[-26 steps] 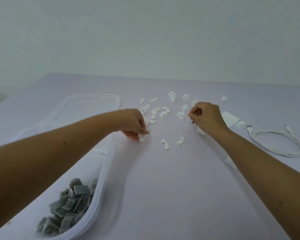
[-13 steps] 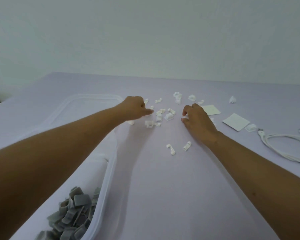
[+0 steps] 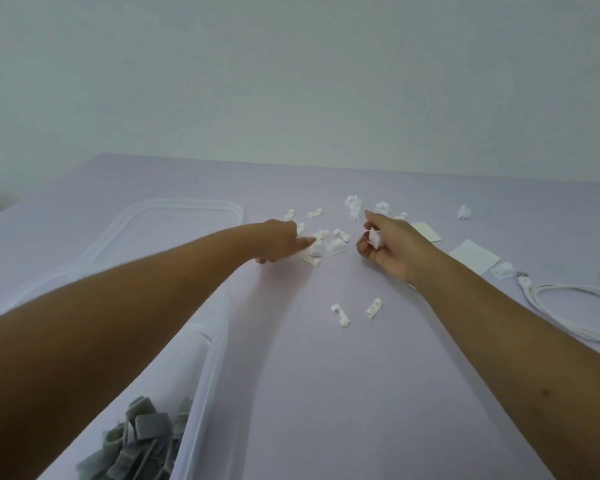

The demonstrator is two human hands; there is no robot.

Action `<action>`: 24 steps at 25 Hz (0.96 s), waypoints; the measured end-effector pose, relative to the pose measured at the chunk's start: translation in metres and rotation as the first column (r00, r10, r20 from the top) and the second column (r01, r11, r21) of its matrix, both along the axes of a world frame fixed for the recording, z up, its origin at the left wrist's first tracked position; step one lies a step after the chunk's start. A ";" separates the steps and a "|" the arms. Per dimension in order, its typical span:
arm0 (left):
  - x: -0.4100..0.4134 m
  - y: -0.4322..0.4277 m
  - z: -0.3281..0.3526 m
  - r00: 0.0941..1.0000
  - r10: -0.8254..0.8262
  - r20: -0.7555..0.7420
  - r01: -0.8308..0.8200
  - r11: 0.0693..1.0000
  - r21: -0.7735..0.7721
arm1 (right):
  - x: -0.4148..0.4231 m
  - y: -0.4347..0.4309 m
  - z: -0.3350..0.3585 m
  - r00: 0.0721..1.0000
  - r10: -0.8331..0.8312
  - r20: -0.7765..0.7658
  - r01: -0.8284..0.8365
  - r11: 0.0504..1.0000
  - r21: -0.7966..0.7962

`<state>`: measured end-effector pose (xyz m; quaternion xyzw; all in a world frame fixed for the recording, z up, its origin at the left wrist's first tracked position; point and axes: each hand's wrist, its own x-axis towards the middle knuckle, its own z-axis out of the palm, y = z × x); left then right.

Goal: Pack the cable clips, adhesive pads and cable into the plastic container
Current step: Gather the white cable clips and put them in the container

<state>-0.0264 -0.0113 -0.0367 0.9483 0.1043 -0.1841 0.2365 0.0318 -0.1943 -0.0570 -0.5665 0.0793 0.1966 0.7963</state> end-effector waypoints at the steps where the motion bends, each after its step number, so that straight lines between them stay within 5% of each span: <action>1: 0.003 0.006 0.003 0.988 0.147 -0.043 -0.153 0.942 -0.300 | 0.001 0.002 -0.001 0.996 0.062 0.064 -0.053 0.991 -0.124; 2: 0.005 0.013 0.006 0.954 0.274 -0.121 -0.294 0.786 -0.544 | 0.002 0.005 -0.002 0.983 0.131 0.128 -0.094 0.961 -0.261; 4: 0.008 0.023 0.011 0.874 0.437 -0.214 -0.433 0.500 -0.750 | 0.003 0.008 -0.006 0.923 0.268 0.277 -0.082 0.838 -0.539; 6: 0.011 0.026 0.012 0.837 0.503 -0.216 -0.459 0.431 -0.777 | 0.006 0.008 -0.013 0.781 0.437 0.447 0.073 0.647 -0.759; 7: 0.013 0.025 0.012 0.833 0.526 -0.170 -0.457 0.481 -0.748 | 0.007 0.008 -0.017 0.705 0.522 0.479 0.134 0.566 -0.814; 9: 0.021 0.025 0.005 0.875 0.483 0.043 -0.382 0.742 -0.551 | 0.009 0.007 -0.024 0.620 0.640 0.454 0.177 0.450 -0.875; 11: 0.028 0.026 -0.005 0.930 0.232 0.283 -0.217 0.972 -0.086 | 0.012 0.004 -0.030 0.596 0.665 0.450 0.198 0.422 -0.885; 14: 0.031 0.015 -0.012 0.923 -0.097 0.373 -0.078 0.902 0.426 | 0.013 0.002 -0.036 0.573 0.649 0.500 0.230 0.458 -0.858; 19: 0.043 -0.001 -0.018 0.949 -0.183 0.258 -0.024 0.771 0.636 | 0.014 0.001 -0.040 0.572 0.604 0.555 0.262 0.507 -0.821; 22: 0.042 -0.003 -0.018 0.968 -0.177 0.175 0.024 0.766 0.642 | 0.012 -0.002 -0.031 0.786 0.295 0.543 0.144 0.767 -0.625; 24: 0.039 -0.004 -0.012 0.984 -0.115 0.139 0.026 0.854 0.520 | 0.011 -0.008 -0.016 0.952 0.049 0.302 0.025 0.971 -0.237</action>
